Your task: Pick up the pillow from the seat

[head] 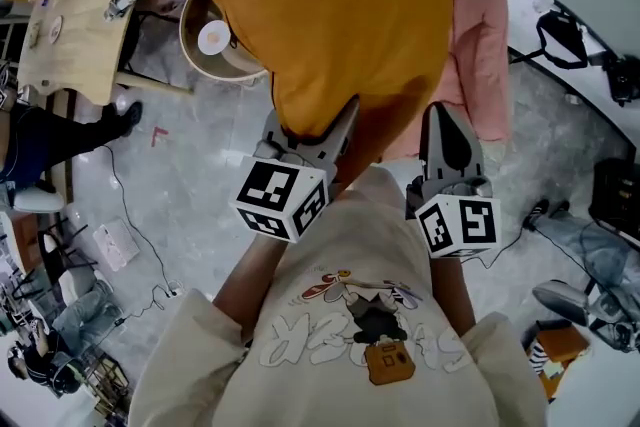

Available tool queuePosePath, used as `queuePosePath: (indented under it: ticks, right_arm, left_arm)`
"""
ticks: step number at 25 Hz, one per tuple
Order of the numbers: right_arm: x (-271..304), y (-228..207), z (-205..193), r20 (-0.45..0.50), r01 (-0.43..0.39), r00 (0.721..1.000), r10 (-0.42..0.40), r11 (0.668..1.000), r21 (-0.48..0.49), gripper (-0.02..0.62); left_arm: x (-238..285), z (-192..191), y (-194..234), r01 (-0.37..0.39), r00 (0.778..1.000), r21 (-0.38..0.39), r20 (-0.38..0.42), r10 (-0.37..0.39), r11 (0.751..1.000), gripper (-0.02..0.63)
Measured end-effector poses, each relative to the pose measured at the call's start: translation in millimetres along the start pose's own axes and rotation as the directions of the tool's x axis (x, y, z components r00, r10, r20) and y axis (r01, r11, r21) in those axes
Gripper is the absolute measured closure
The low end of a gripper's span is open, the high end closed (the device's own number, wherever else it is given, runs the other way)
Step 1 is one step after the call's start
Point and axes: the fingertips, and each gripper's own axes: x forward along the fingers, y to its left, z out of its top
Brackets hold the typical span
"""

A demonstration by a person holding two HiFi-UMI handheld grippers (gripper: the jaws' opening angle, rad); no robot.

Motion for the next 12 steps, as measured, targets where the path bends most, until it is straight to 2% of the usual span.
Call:
queuePosePath:
  ticks: [5,12]
  right_arm:
    - [-12,13,2,0.017,-0.001,1.0,0.0,1.0,0.011,0.575]
    - [-19,32,7,0.038,0.056,0.998,-0.057,0.998,0.012,0.575]
  left_arm:
    - [-20,1,2,-0.008,1.0,-0.008,0.007,0.008,1.0,0.416]
    - [-37,3,12,0.046,0.999,0.007,-0.012,-0.046,0.999,0.414]
